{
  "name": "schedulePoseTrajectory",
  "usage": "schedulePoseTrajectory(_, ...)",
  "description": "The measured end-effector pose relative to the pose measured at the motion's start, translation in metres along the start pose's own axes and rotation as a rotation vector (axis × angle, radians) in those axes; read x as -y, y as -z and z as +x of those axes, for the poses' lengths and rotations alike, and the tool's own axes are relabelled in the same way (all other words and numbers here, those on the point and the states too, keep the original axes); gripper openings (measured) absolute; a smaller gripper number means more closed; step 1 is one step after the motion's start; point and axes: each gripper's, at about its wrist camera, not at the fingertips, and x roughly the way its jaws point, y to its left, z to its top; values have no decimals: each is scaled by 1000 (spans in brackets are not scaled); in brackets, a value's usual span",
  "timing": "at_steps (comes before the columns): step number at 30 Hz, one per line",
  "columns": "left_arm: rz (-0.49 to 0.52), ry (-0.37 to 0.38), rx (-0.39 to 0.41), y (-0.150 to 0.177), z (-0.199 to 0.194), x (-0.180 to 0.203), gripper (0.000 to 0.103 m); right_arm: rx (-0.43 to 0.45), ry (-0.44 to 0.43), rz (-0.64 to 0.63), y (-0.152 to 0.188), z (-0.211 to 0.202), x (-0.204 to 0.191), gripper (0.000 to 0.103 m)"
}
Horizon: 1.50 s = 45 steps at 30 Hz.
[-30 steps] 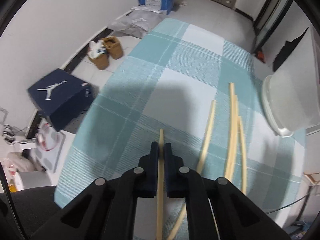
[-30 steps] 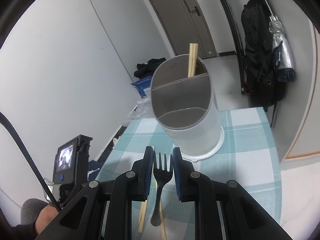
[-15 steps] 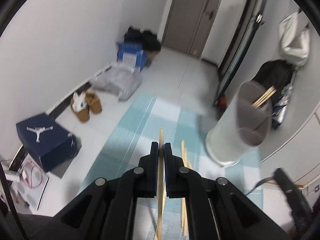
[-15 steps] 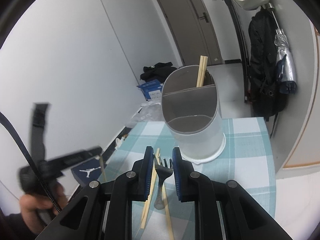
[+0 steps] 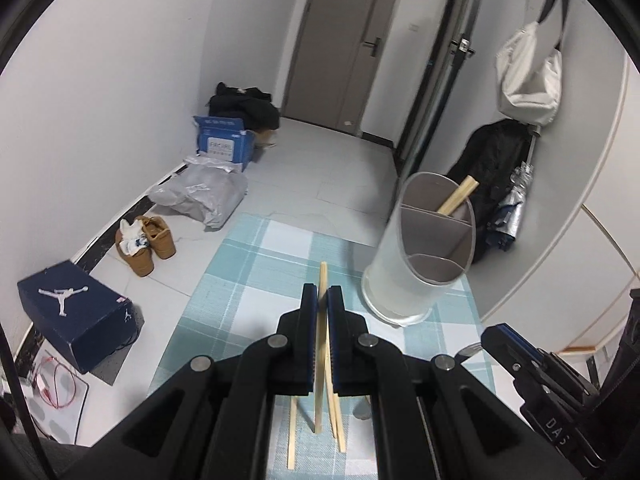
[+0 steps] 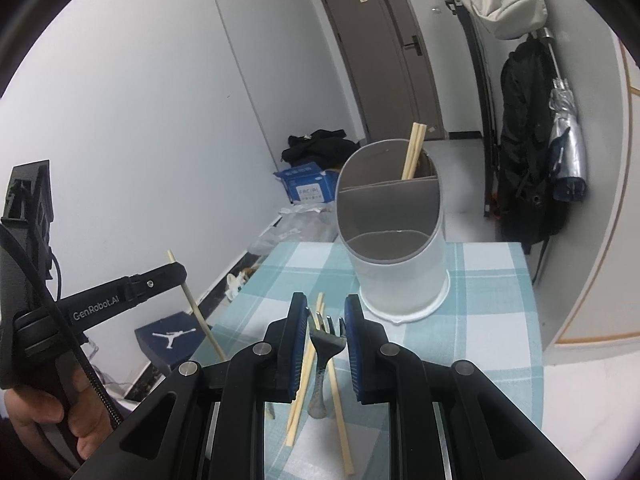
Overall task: Organize utensils
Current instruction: 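Carry the chopstick and fork in both tools up over the white holder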
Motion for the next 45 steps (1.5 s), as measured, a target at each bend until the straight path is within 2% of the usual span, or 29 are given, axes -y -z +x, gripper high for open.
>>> schedulePoseTrajectory(12, 56, 112, -12, -11, -24, 24, 2, 46, 23, 33, -5, -27, 4, 18)
schedulePoseTrajectory(21, -9, 221, 1, -47, -27, 25, 2, 101, 33, 20, -36, -50, 4, 18)
schedulePoseTrajectory(29, -9, 258, 38, -81, -26, 39, 2, 132, 35, 45, -82, -62, 16, 18)
schedulePoseTrajectory(35, -41, 293, 64, -114, -13, 38, 2, 159, 35, 10, -128, -63, 18, 18)
schedulePoseTrajectory(45, -93, 310, 83, -158, 28, 39, 2, 192, 53, 6, -196, -29, 42, 18)
